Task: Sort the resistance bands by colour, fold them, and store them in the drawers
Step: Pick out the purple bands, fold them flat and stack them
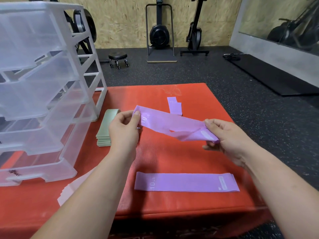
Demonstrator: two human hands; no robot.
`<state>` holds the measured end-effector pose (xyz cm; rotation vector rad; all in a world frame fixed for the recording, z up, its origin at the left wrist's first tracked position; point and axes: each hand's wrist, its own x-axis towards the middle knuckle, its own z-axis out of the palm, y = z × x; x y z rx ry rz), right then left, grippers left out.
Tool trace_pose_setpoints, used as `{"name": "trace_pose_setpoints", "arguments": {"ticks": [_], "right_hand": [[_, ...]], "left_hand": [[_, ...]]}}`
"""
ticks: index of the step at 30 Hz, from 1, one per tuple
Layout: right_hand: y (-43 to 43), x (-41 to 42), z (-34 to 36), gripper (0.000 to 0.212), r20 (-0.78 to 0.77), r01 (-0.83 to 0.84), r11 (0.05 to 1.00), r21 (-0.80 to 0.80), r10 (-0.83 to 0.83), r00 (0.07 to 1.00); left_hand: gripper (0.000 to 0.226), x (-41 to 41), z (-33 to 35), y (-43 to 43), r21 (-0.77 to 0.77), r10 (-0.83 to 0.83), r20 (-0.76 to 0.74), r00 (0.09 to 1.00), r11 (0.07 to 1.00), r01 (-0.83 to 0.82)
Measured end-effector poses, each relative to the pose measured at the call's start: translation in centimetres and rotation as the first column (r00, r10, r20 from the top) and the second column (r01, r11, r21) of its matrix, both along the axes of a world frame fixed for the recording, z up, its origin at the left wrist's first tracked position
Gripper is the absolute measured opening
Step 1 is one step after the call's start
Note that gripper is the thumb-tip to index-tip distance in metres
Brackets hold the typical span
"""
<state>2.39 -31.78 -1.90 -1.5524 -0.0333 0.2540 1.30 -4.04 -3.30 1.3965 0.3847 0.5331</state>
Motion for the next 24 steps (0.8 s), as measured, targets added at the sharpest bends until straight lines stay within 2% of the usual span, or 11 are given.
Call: {"name": "trace_pose_setpoints", "arguments": {"ticks": [5, 9, 13, 16, 19, 21, 24], "right_hand": [[-1.1, 0.1, -0.4, 0.021, -0.016, -0.106, 0.983, -0.151, 0.104, 0.994], [-2.0, 0.2, -0.8, 0.018, 0.025, 0.018, 0.973, -0.23, -0.012, 1.0], [-2.5, 0.3, -1.0, 0.009, 0.098, 0.096, 0.975, -0.203, -0.077, 0.992], [-2.7, 0.5, -1.1, 0.007, 0.086, 0.085, 0.988, -0.131, -0.074, 0.994], [-2.7, 0.5, -1.2, 0.015, 0.088, 0.079, 0.993, -0.089, -0.071, 0.994], [-2.7, 0.6, -1.2, 0.025, 0.107, 0.086, 0.988, -0.125, -0.073, 0.992], [-2.6, 0.8, -2.0, 0.04, 0.14, 0.115, 0.936, -0.332, -0.072, 0.988]], "left_hand": [[0.016, 0.2, 0.0, 0.1, -0.012, -0.01, 0.008, 1.0, 1.0, 0.01], [0.01, 0.2, -0.1, 0.8, 0.002, 0.044, -0.005, 0.999, 0.999, -0.044], [0.012, 0.3, -0.2, 1.2, 0.0, 0.063, -0.019, 0.998, 0.998, -0.063], [0.012, 0.3, -0.3, 1.2, -0.001, 0.067, -0.018, 0.998, 0.998, -0.067], [0.01, 0.2, -0.2, 1.2, 0.0, 0.062, -0.029, 0.998, 0.998, -0.062], [0.008, 0.2, -0.2, 1.1, -0.002, 0.048, -0.027, 0.998, 0.999, -0.048], [0.014, 0.1, -0.1, 0.6, -0.013, -0.009, -0.015, 1.0, 1.0, 0.008]]}}
